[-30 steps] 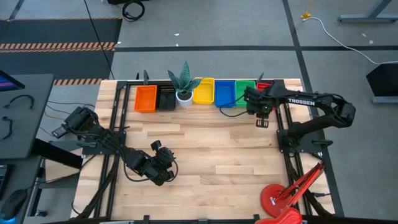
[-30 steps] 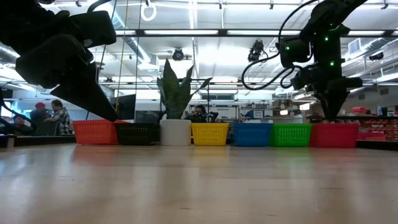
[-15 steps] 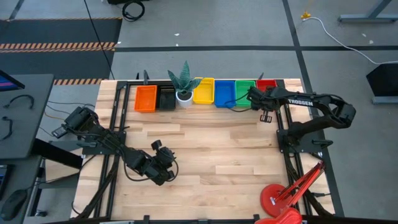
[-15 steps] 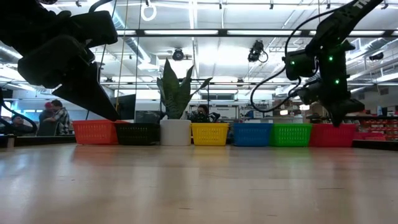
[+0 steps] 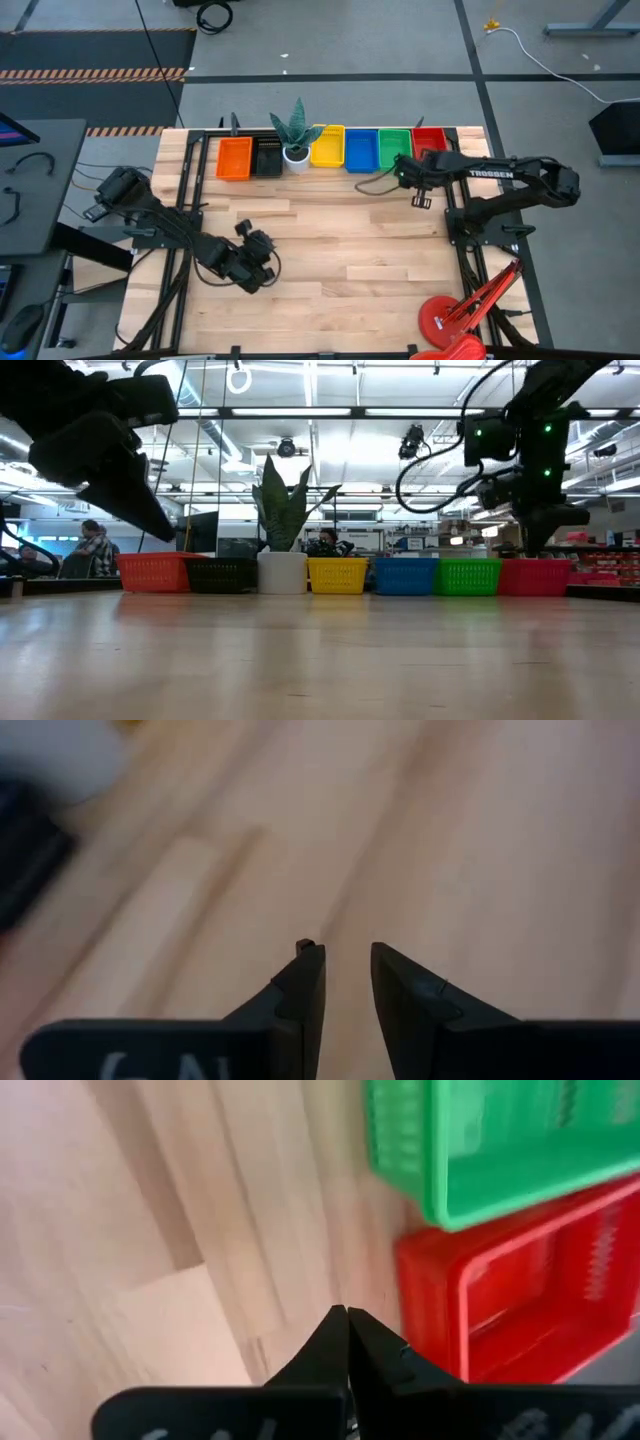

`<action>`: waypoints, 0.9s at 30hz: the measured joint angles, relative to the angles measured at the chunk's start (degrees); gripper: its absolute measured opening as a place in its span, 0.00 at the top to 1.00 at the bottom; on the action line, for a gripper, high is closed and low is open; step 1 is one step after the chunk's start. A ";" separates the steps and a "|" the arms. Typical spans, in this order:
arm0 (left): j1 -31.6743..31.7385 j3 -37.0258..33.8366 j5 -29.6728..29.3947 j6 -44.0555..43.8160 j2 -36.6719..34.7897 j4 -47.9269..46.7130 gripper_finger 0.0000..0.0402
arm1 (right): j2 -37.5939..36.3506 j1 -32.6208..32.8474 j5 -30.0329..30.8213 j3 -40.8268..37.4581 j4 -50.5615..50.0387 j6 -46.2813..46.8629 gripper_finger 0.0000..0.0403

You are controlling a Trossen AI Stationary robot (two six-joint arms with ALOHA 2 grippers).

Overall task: Stack baskets by color
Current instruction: Adjust the stacked orange bins

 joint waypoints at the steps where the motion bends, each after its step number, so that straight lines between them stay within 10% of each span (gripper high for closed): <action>1: 0.39 0.00 -0.18 -1.54 -1.23 -2.96 0.78 | -0.30 1.57 1.00 0.00 0.02 0.39 0.99; 12: 18.43 -0.05 4.85 -7.59 -13.83 -30.41 0.98 | -1.71 16.28 3.30 1.74 8.25 -0.30 0.99; 27: 46.33 -0.10 14.69 18.79 -11.09 -21.97 0.99 | 7.32 25.56 -13.49 1.79 39.05 7.75 0.99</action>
